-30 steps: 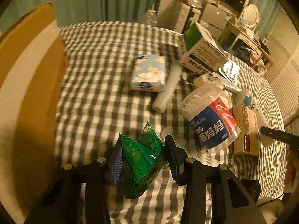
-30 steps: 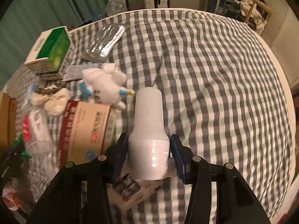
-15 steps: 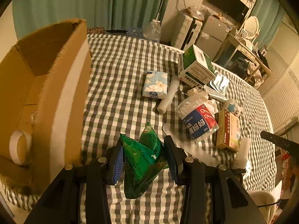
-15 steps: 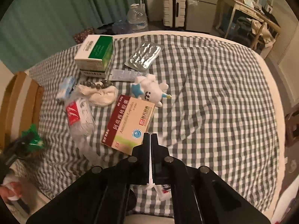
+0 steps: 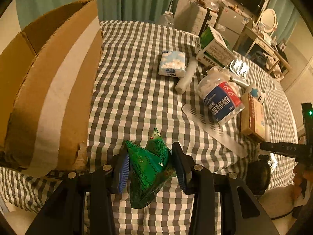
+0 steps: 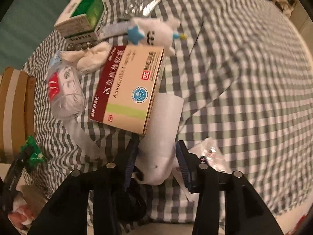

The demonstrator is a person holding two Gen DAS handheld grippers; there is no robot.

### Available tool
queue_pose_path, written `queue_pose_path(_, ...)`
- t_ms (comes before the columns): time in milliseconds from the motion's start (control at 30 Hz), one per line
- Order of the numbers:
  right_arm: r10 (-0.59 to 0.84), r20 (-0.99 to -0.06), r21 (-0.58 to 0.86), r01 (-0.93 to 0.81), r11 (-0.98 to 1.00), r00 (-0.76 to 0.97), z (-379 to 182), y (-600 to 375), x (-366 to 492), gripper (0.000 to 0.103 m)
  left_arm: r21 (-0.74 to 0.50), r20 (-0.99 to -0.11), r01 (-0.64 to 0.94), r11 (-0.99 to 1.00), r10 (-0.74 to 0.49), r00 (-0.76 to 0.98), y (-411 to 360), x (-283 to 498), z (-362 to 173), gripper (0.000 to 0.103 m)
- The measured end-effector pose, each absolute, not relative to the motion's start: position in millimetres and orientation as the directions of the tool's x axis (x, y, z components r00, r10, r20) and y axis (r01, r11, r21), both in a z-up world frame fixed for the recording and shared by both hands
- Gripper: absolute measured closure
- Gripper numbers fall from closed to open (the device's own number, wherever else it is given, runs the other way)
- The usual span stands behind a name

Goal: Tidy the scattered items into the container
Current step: 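Grasp the green candy bag with the left gripper while the right grasps the white cup, then carry green bag and white cup over the box and release both inside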

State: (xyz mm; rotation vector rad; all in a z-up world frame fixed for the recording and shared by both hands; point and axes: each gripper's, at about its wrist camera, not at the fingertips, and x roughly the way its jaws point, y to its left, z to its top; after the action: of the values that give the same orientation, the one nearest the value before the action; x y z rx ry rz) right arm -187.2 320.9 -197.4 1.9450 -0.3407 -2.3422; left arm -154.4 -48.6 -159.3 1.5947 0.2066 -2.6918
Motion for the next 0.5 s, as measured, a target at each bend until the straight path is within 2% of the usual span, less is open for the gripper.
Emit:
queue_pose_path(233,-0.197,-0.972,0.208,-0.075,-0.975,-0.127,-214,312,-194,0.058,-0.08,-0.878,0.049,-0.996,0.047,-0.477,-38,-158,-161,0.061)
queue_pose_path(400,-0.178,-0.957,0.194,-0.052,-0.98,-0.227,-189,304,-181,0.058,-0.082,-0.858,0.002,-0.997,0.069,-0.51,-31,-152,-142,0.061)
queue_pose_path(500,-0.121,-0.952,0.128,-0.005,-0.992,-0.282,-163,289,-167,0.058,-0.082,-0.843,-0.012,-0.997,0.076,-0.533,-28,-152,-126,0.061)
